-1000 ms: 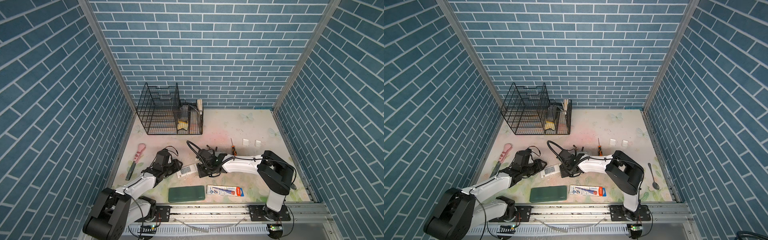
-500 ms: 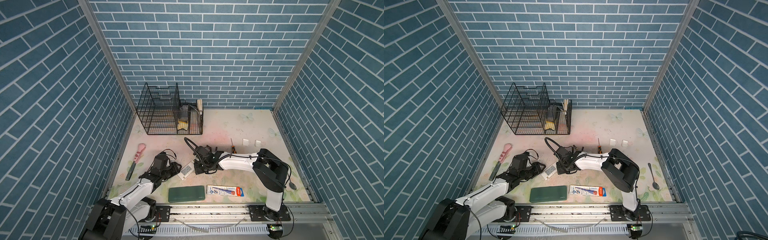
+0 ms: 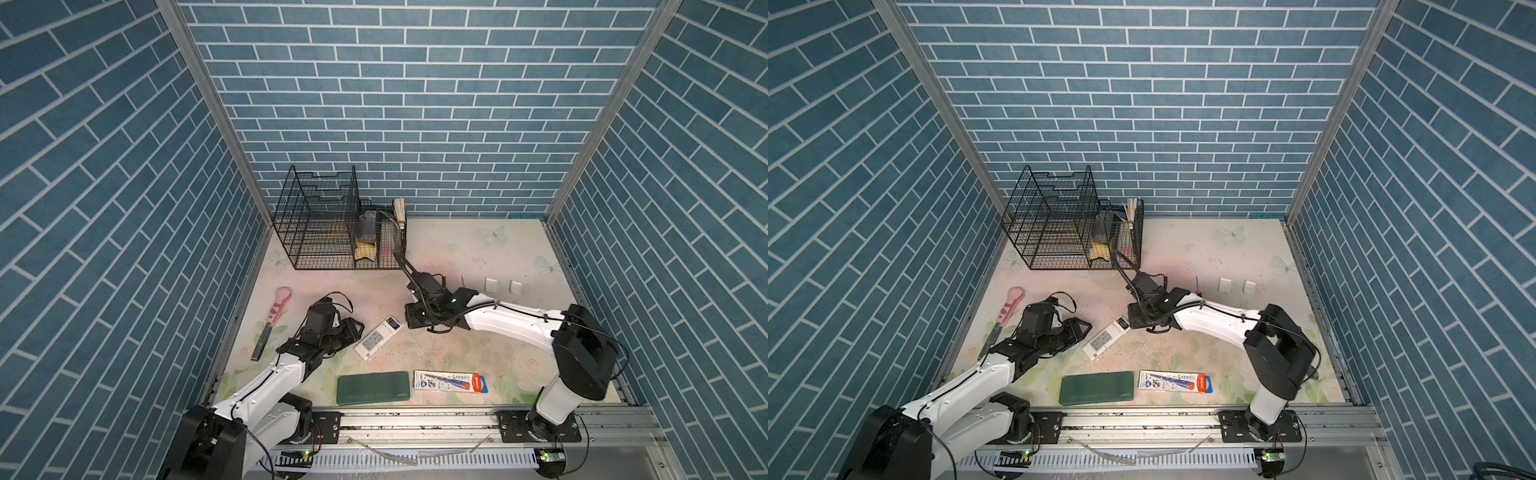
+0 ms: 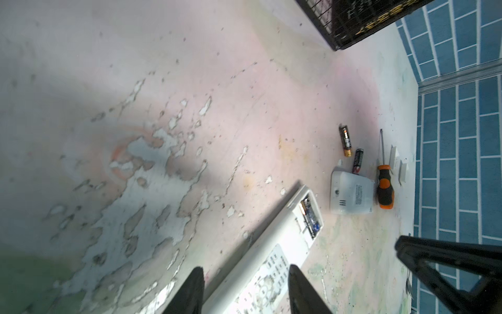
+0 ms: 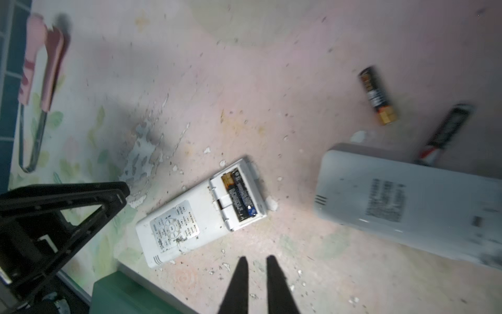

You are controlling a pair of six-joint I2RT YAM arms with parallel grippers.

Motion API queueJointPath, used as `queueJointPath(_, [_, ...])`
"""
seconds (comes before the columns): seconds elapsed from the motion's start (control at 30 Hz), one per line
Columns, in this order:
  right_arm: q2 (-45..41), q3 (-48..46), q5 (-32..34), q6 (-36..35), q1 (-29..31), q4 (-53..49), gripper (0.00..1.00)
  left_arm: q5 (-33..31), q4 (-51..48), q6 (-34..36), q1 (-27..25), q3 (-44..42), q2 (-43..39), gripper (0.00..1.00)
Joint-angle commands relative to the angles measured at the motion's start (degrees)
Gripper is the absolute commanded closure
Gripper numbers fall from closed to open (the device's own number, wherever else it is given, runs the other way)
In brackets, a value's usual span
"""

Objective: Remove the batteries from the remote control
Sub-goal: 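Lower the right gripper and grasp the orange-and-black screwdriver handle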

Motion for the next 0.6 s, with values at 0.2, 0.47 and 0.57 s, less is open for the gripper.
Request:
queueJointPath(0.2, [-9.1, -6.4, 8.4, -8.7, -12.8, -10.4, 0.57, 0.4, -2.5, 4.2, 0.7, 7.3, 3.7, 0.46])
queueJointPath(0.47, [-6.6, -8.0, 7.1, -13.7, -21.9, -9.8, 0.48, 0.1, -3.1, 4.2, 0.7, 8.0, 4.1, 0.46])
queueJointPath(0.57, [-4.4, -7.8, 5.7, -14.8, -23.8, -9.0, 0.47, -0.3, -3.5, 4.1, 0.7, 7.8, 3.8, 0.46])
